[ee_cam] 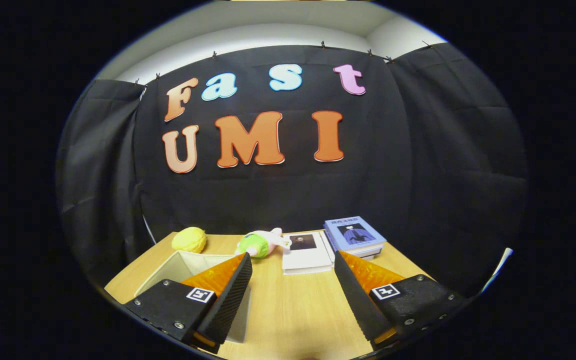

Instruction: Open the storage box then place both shoes into the box .Put the left shoe in first, then the right shoe, with the right side of both shoes facing outward in a uniform manner.

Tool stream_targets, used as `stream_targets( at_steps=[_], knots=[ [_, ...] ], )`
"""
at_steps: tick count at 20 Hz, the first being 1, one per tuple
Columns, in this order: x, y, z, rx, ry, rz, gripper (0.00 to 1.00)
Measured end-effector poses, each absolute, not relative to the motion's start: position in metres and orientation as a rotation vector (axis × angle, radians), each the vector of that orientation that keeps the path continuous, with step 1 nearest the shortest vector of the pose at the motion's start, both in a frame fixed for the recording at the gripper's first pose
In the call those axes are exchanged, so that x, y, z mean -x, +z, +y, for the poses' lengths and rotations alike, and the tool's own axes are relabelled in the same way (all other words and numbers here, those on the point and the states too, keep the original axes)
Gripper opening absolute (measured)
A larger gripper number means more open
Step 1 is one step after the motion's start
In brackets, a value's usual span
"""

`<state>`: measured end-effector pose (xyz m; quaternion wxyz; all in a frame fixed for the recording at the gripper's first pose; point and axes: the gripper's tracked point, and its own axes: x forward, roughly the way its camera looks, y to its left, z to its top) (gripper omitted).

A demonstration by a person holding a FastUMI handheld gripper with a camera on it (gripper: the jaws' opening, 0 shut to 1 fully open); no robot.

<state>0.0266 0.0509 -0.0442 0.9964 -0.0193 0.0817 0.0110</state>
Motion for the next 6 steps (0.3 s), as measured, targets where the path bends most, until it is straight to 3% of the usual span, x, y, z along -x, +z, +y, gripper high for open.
stream_targets(
  at_steps=[6],
  knots=[
    [-0.019, -0.049, 0.017, -0.013, -0.005, 0.139, 0.99]
  ],
)
